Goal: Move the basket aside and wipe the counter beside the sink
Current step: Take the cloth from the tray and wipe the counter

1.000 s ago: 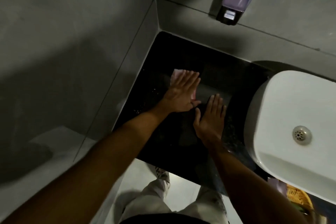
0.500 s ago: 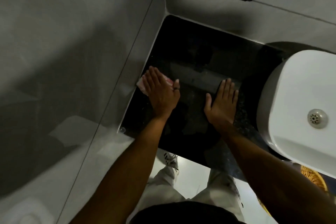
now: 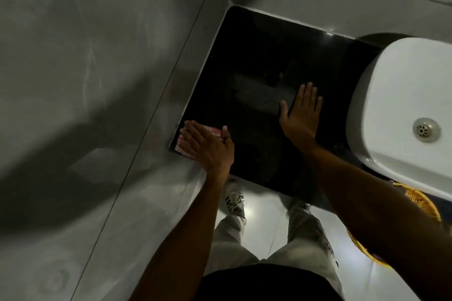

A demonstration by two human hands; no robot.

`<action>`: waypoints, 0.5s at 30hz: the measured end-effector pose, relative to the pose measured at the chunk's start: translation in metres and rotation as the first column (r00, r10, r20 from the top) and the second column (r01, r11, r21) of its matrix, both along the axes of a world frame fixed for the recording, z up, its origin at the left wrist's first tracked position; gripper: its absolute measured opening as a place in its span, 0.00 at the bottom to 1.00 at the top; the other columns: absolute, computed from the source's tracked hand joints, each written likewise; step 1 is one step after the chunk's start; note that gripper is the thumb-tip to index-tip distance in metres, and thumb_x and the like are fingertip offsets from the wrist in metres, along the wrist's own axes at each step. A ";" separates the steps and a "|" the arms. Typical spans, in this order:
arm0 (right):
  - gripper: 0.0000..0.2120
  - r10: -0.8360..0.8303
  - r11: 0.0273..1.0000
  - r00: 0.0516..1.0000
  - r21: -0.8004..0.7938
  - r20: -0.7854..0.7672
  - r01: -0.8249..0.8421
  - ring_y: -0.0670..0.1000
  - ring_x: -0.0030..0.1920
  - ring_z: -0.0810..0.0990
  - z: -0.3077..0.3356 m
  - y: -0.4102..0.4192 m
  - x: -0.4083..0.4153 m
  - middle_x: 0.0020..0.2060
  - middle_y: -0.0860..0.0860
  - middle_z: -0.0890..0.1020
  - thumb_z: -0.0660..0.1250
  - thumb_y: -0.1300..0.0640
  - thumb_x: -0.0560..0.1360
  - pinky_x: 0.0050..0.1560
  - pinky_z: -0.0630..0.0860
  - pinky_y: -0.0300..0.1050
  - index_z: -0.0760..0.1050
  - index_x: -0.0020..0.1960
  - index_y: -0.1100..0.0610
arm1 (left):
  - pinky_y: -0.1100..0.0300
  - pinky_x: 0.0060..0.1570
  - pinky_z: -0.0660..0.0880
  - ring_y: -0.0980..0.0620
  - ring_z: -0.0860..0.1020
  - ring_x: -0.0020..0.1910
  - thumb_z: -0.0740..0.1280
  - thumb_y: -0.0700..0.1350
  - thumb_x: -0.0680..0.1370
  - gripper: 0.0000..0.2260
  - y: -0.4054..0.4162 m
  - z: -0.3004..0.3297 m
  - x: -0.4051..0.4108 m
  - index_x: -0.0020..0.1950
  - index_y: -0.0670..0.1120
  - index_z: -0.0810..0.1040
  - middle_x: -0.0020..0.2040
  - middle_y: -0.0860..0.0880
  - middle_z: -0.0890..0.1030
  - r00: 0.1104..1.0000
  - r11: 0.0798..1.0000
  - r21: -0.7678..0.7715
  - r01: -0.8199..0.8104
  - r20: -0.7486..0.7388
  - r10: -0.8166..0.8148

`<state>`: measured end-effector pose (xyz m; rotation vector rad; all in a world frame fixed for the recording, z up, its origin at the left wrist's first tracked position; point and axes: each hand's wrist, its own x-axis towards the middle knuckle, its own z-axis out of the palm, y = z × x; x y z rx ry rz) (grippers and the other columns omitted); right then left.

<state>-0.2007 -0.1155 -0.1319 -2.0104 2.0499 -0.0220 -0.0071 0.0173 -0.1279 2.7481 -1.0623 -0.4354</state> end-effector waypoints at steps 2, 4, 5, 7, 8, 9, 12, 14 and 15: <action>0.38 -0.003 0.999 1.000 0.048 0.022 0.002 0.58 0.85 0.44 0.005 -0.002 0.001 0.85 0.59 0.47 0.49 0.39 0.85 0.84 0.40 0.56 0.45 0.84 0.61 | 0.32 0.81 0.48 0.32 0.53 0.83 0.55 0.65 0.81 0.41 0.006 0.004 -0.004 0.83 0.35 0.55 0.83 0.34 0.57 0.999 1.000 -0.001 -0.030 -0.015 0.030; 0.38 -0.005 0.991 0.999 0.136 0.044 -0.001 0.58 0.85 0.41 0.013 -0.005 0.001 0.85 0.58 0.44 0.50 0.39 0.85 0.83 0.38 0.57 0.43 0.84 0.60 | 0.29 0.79 0.47 0.31 0.52 0.83 0.55 0.63 0.82 0.40 0.011 0.007 -0.007 0.83 0.35 0.54 0.84 0.35 0.55 0.997 0.998 0.012 -0.060 -0.045 0.060; 0.38 0.008 0.985 0.998 0.173 0.062 -0.019 0.58 0.85 0.40 0.017 -0.005 0.001 0.85 0.58 0.43 0.52 0.39 0.85 0.83 0.37 0.58 0.43 0.85 0.60 | 0.27 0.78 0.48 0.31 0.51 0.83 0.55 0.63 0.82 0.39 0.013 0.009 -0.009 0.83 0.36 0.53 0.84 0.35 0.54 0.995 0.997 0.029 -0.075 -0.067 0.077; 0.38 0.051 0.974 0.992 0.214 0.115 -0.075 0.59 0.85 0.39 0.024 -0.002 0.000 0.84 0.58 0.42 0.56 0.41 0.84 0.82 0.36 0.58 0.44 0.85 0.59 | 0.23 0.75 0.50 0.30 0.49 0.83 0.55 0.60 0.83 0.38 0.017 0.012 -0.012 0.84 0.37 0.51 0.85 0.36 0.52 0.988 0.993 0.048 -0.109 -0.109 0.114; 0.38 0.072 0.969 0.988 0.227 0.139 -0.103 0.59 0.85 0.39 0.028 0.000 -0.002 0.85 0.57 0.42 0.58 0.42 0.84 0.82 0.36 0.58 0.45 0.85 0.59 | 0.23 0.75 0.51 0.29 0.48 0.83 0.56 0.58 0.83 0.36 0.018 0.013 -0.014 0.84 0.37 0.51 0.85 0.36 0.51 0.982 0.990 0.045 -0.131 -0.129 0.136; 0.38 0.087 0.964 0.983 0.237 0.160 -0.124 0.58 0.85 0.39 0.030 0.002 -0.002 0.85 0.57 0.43 0.59 0.43 0.84 0.82 0.36 0.57 0.46 0.85 0.58 | 0.23 0.74 0.53 0.29 0.47 0.83 0.56 0.57 0.84 0.35 0.020 0.013 -0.014 0.84 0.38 0.51 0.85 0.37 0.50 0.977 0.988 0.037 -0.149 -0.146 0.153; 0.38 0.105 0.959 0.976 0.240 0.189 -0.150 0.58 0.85 0.40 0.031 0.013 -0.004 0.85 0.56 0.43 0.60 0.45 0.84 0.83 0.37 0.56 0.47 0.85 0.58 | 0.26 0.77 0.52 0.28 0.44 0.83 0.59 0.49 0.83 0.33 0.031 0.008 -0.010 0.84 0.39 0.52 0.85 0.38 0.49 0.977 0.991 0.012 -0.137 -0.163 0.137; 0.37 0.105 0.962 0.976 0.231 0.190 -0.148 0.58 0.85 0.40 0.030 0.018 -0.005 0.85 0.56 0.44 0.60 0.45 0.84 0.83 0.37 0.55 0.47 0.85 0.58 | 0.28 0.79 0.50 0.27 0.42 0.82 0.63 0.45 0.81 0.34 0.038 0.006 -0.007 0.84 0.38 0.53 0.85 0.37 0.48 0.983 0.997 -0.008 -0.082 -0.166 0.080; 0.37 0.106 0.962 0.976 0.229 0.190 -0.149 0.58 0.85 0.40 0.031 0.019 -0.005 0.85 0.56 0.44 0.60 0.45 0.84 0.83 0.37 0.55 0.47 0.85 0.58 | 0.30 0.80 0.49 0.27 0.41 0.82 0.64 0.44 0.80 0.36 0.043 0.006 -0.005 0.84 0.38 0.53 0.85 0.37 0.47 0.984 0.998 -0.013 -0.056 -0.169 0.053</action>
